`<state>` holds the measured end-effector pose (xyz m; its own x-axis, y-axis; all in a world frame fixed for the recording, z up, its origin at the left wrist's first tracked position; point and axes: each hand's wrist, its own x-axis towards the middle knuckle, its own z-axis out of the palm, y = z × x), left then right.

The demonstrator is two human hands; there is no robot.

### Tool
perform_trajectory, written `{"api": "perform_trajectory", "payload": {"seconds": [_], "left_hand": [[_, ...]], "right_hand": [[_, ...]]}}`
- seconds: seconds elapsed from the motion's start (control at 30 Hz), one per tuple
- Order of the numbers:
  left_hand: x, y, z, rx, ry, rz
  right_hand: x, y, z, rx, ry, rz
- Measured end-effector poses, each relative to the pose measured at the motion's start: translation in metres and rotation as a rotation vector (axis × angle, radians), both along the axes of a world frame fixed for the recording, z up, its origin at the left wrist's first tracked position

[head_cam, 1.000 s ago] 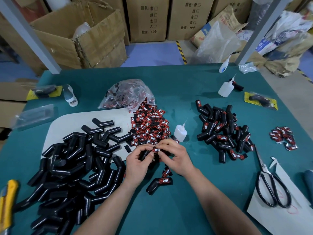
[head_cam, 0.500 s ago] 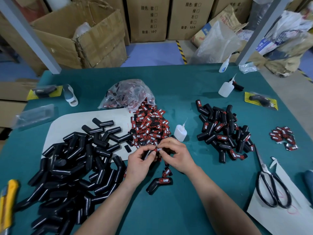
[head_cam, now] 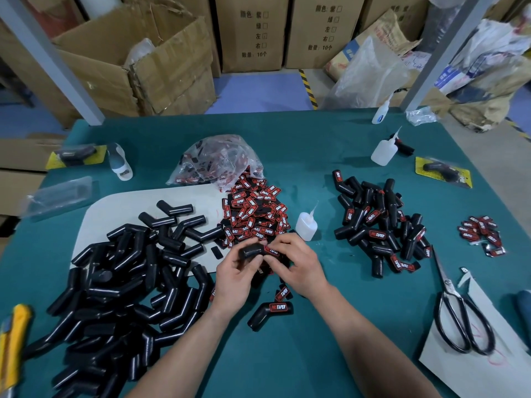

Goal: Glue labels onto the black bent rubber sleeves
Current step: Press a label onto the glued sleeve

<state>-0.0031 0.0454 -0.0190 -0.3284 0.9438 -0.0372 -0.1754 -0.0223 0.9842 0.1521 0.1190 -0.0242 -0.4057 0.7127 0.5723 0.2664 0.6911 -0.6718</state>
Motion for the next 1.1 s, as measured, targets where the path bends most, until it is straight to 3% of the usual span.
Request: {"api": "perform_trajectory", "payload": {"seconds": [0.3,1.1], "left_hand": [[0.002,0.000,-0.007,-0.013,-0.018,0.063],[0.003,-0.003,0.001,-0.020,0.019,0.058]], "right_hand": [[-0.004,0.001,0.005,0.251,-0.124,0.015],[-0.005,0.002,0.006,0.262,-0.070,0.077]]}}
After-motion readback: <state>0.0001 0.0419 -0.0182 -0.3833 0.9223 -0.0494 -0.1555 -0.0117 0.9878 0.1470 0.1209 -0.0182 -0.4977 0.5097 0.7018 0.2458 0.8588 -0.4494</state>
